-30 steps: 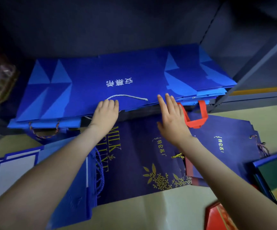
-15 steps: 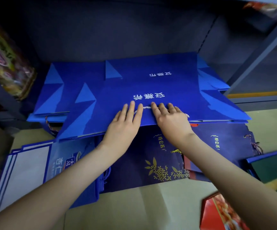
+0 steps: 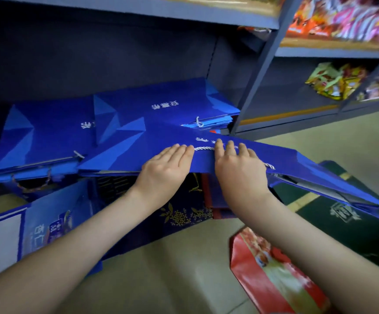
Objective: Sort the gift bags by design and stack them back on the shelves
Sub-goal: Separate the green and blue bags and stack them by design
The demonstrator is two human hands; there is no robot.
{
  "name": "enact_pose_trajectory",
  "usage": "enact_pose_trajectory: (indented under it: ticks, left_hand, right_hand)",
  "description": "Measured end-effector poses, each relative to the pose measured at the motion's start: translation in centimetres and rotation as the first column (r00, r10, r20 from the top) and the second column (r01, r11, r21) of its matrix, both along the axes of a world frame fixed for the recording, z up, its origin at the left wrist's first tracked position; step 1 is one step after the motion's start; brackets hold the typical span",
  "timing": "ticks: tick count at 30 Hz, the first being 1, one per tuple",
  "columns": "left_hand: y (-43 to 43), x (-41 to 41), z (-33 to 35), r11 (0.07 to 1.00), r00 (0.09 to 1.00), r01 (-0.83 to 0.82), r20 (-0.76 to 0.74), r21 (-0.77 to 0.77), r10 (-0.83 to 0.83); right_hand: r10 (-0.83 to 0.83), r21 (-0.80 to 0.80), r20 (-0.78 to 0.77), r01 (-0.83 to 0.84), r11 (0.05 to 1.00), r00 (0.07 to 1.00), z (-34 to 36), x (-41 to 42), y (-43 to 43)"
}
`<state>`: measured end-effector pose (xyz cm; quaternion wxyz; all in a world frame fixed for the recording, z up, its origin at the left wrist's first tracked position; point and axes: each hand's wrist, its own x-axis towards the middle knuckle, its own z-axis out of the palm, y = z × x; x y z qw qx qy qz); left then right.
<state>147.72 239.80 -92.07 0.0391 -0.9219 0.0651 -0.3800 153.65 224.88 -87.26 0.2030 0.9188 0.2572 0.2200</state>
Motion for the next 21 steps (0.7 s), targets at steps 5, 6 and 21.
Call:
enact_pose_trajectory:
  ticks: [5, 6, 21]
  left_hand:
    - [-5.6, 3.1, -2.4, 0.991, 0.988, 0.123, -0.103, 0.059, -0.116]
    - [-7.0, 3.5, -2.9, 0.987, 0.978, 0.149, -0.16, 0.064, -0.137]
    - [-10.5, 4.7, -8.2, 0.976, 0.762, 0.128, -0.647, 0.176, 0.017]
  right_hand:
    - [0.018, -0.012, -0.009, -0.018, 1.0, 1.0, -4.1, 2.4, -7.0]
    - [0.019, -0.029, -0.043, -0.02, 0.999, 0.999, -5.1, 3.0, -8.6]
    - [-0.388, -0.126, -0.626, 0.403, 0.906, 0.677, -14.4, 6.1, -23.4]
